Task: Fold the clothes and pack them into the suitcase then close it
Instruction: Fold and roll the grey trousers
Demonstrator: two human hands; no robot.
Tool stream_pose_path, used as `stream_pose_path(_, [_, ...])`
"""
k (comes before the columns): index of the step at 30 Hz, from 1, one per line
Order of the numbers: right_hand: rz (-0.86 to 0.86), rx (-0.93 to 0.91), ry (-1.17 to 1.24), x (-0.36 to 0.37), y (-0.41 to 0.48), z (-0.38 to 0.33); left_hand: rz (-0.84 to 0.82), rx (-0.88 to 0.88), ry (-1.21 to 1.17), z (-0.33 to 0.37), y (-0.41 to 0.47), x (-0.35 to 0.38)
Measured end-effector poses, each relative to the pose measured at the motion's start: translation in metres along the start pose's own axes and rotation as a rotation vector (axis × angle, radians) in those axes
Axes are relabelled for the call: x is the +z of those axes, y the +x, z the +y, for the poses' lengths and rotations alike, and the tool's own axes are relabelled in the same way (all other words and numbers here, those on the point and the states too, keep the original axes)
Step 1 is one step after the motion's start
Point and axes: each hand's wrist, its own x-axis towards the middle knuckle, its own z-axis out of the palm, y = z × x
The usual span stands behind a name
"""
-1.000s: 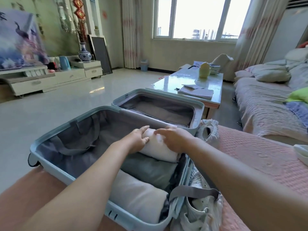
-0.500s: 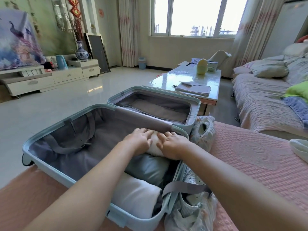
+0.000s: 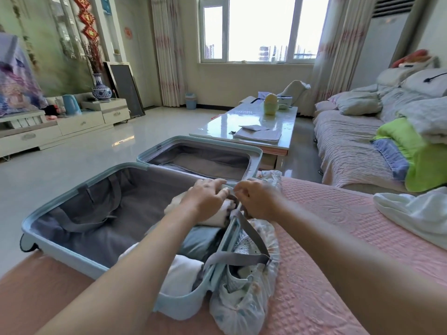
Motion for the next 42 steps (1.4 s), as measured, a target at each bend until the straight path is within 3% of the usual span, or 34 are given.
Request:
stream_pose_path(8, [0.083,0.229,-0.033,-0.092,-0.130,0.118,-0.039,0.217,-0.122,0.182,-0.014,0.050])
stream_pose_path(17, [0.078,0.662,-0.068,-0.165,-0.294,0.309,-0.227,0.447,-0.175,0.402,-0.008,0.194])
stream_pose_path(21, [0.027,0.805,-0.089,-0.171,-0.342,0.383,-0.326,0.565,-0.082,0.464,0.005,0.261])
stream_pose_path(24, [0.007,0.863,-0.322,-0.174,-0.358,0.432,-0.381,0.590,-0.078,0.499,0.019,0.303])
stream_pose_path(31, [-0.086,1.144,-0.514,-0.195,-0.388,0.504,-0.361,0.671,-0.025,0.567,0.039,0.370])
stream_pose_path(34, [0.065,1.098,-0.474,-0.190,-0.403,0.516,-0.367,0.678,-0.072,0.582,0.034,0.383])
stream_pose_path(40, [0.370,0.738,0.126,-0.189,-0.415,0.475,-0.331,0.839,-0.126,0.585,0.017,0.376])
stream_pose_path(42, [0.440,0.680,0.149,-0.190,-0.423,0.459,-0.277,0.858,-0.023,0.581,0.007,0.361])
